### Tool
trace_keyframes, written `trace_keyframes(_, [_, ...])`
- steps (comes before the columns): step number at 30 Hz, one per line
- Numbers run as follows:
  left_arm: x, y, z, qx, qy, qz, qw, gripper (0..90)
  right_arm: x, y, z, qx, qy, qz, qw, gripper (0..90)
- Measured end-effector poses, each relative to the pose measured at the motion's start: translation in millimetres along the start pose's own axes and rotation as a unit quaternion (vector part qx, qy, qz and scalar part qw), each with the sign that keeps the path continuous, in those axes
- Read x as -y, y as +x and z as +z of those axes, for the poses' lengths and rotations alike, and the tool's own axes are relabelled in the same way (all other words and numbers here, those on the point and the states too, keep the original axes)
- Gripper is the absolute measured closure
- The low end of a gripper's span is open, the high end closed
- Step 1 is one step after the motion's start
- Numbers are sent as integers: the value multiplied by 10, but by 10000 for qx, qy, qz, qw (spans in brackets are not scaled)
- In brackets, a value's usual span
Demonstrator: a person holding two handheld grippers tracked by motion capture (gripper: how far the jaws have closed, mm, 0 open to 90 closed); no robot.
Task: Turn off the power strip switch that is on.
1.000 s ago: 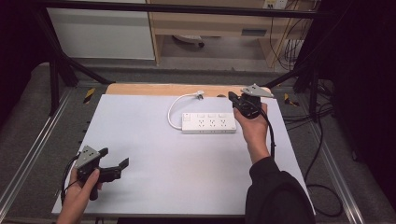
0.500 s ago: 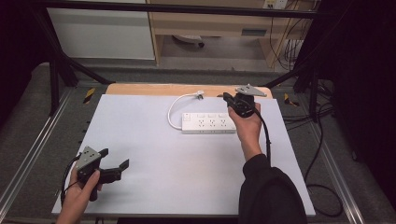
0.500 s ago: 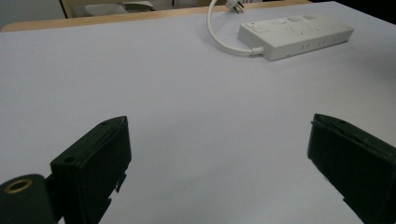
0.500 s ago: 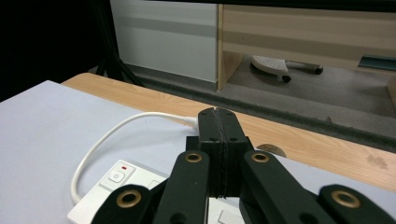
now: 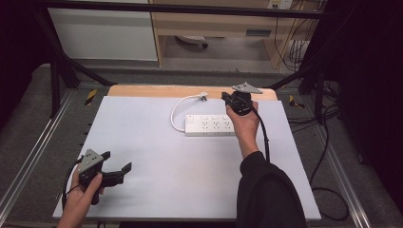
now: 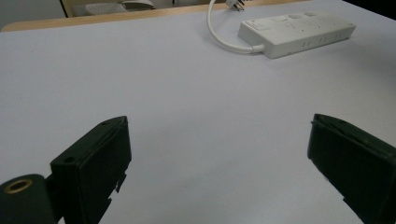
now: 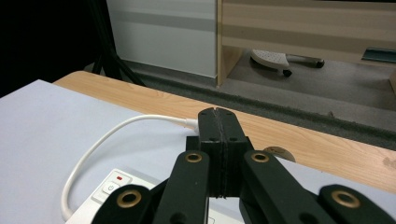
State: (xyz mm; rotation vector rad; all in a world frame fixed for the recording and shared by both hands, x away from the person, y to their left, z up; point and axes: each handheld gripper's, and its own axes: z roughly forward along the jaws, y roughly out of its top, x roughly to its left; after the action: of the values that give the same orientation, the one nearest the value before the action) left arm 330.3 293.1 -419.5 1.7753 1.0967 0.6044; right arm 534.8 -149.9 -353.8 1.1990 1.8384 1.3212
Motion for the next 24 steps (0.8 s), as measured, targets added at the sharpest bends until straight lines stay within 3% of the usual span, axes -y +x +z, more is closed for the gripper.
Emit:
trace_keyframes(11, [4,-1,7,7,15,17,10000,60,6,126,158,-47,74,-112,9999,900])
trace_keyframes(24, [-1,-10,14,21,19,-3,10000,60,47,162,197,17,182,-148,9997,900])
